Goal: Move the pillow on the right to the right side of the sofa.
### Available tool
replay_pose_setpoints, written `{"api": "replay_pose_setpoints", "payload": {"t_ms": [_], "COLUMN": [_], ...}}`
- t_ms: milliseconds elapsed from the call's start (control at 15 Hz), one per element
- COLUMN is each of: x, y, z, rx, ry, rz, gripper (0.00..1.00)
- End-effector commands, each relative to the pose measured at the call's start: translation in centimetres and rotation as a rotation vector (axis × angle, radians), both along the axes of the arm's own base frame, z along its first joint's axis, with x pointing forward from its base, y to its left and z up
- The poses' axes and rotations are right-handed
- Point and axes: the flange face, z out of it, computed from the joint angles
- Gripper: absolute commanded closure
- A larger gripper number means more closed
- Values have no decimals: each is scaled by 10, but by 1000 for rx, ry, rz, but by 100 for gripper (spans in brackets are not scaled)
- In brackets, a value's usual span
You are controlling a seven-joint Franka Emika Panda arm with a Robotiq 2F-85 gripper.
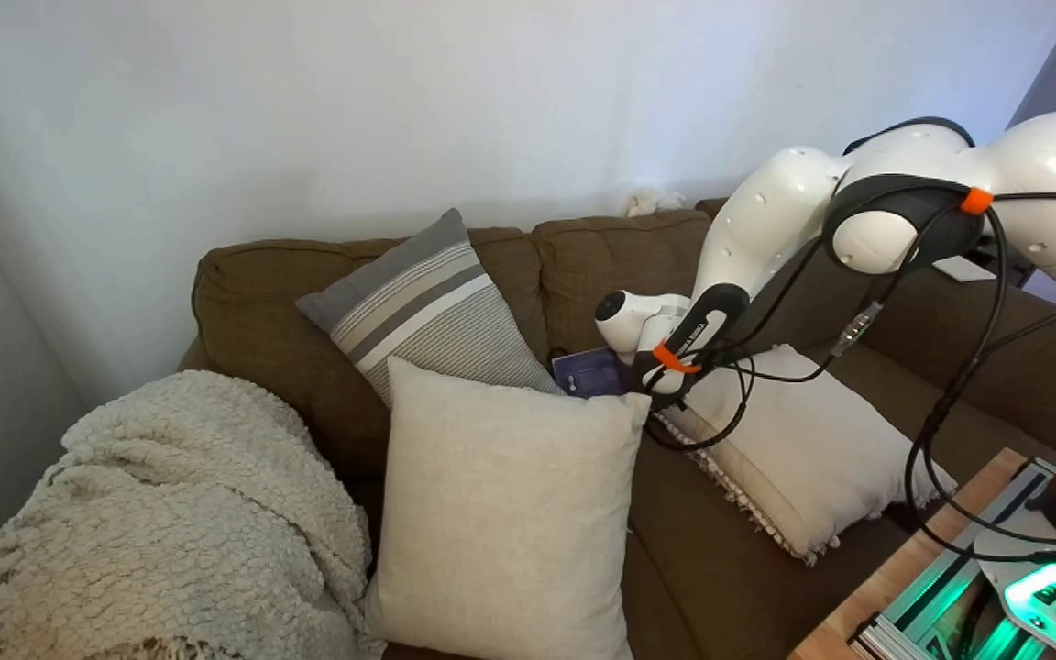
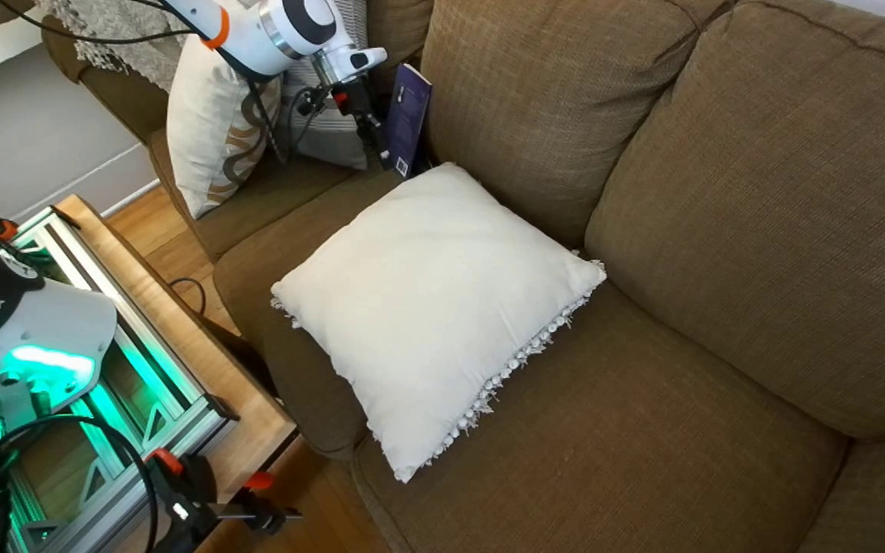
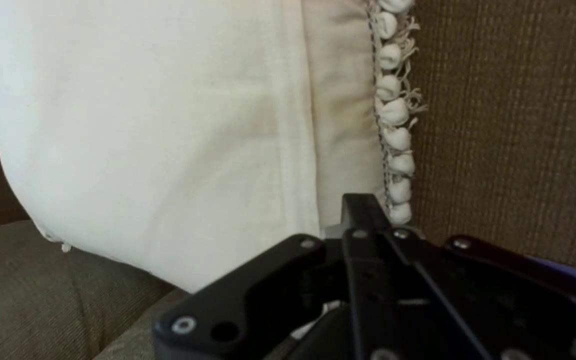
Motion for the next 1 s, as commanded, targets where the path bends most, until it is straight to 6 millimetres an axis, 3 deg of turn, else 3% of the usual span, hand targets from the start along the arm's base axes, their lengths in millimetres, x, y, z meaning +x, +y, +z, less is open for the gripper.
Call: {"api": "replay_pose_setpoints", "payload": {"t_ms": [0,67,133,333,600,733,933], "x": [0,0,-1,-19,-40,-39,-27], "y": [10,15,19,16,-5,-12,-17], "z": [13,15,13,6,-9,-26,-44], "rx": [32,66,85,-94,-203,-187,-205], "ry": [-7,21,72,164,237,230,218], "rz": [19,28,39,-84,-134,-102,-51], "gripper": [100,78,72,51,20,5,0]}}
